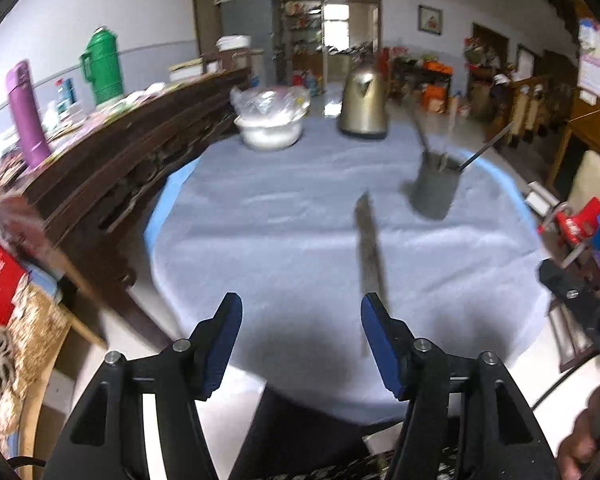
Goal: Organize utensils
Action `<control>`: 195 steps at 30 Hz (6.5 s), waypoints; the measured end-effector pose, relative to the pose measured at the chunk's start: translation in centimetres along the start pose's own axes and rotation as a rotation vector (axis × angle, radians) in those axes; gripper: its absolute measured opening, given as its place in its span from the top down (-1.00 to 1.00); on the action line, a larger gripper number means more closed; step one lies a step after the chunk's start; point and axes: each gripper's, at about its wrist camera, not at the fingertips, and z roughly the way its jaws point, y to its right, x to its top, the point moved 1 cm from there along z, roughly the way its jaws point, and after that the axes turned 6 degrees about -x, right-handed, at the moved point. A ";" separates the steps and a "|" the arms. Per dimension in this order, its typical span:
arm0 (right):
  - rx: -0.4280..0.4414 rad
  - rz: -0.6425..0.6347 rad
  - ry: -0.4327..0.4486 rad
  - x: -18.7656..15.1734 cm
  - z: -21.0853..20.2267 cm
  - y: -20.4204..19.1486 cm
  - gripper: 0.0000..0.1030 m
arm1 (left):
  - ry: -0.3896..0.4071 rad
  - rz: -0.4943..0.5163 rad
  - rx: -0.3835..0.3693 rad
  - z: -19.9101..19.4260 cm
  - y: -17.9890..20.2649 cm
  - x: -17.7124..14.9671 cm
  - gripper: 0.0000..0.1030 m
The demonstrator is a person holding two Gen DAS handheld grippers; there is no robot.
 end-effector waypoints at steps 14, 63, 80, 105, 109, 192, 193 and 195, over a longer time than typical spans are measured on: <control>-0.078 -0.181 -0.055 -1.8 0.6 -3.9 -0.11 | 0.016 0.000 0.036 -0.1 -1.0 -0.5 -0.23; -0.214 -0.269 -0.029 -1.2 1.1 -5.9 -0.11 | 0.025 -0.041 0.036 -0.3 -3.1 -0.3 -0.23; -0.254 -0.267 -0.017 -1.1 0.8 -5.4 -0.11 | 0.022 -0.043 0.032 -0.3 -3.1 -0.4 -0.23; -0.273 -0.248 -0.023 -1.4 1.1 -4.6 -0.11 | -0.002 -0.037 0.008 0.2 -2.5 -0.9 -0.23; -0.275 -0.246 -0.025 -1.5 1.1 -4.5 -0.11 | -0.004 -0.038 0.005 0.2 -2.4 -0.9 -0.23; 0.025 -0.191 -0.528 -0.3 24.3 -4.8 0.85 | -0.301 -0.075 -0.120 16.8 -1.2 2.9 -0.23; 0.017 -0.185 -0.528 -0.2 24.2 -4.5 0.85 | -0.306 -0.074 -0.134 16.9 -0.9 3.1 -0.23; 0.007 -0.170 -0.527 0.0 23.8 -3.6 0.85 | -0.312 -0.076 -0.150 17.1 -0.7 3.2 -0.23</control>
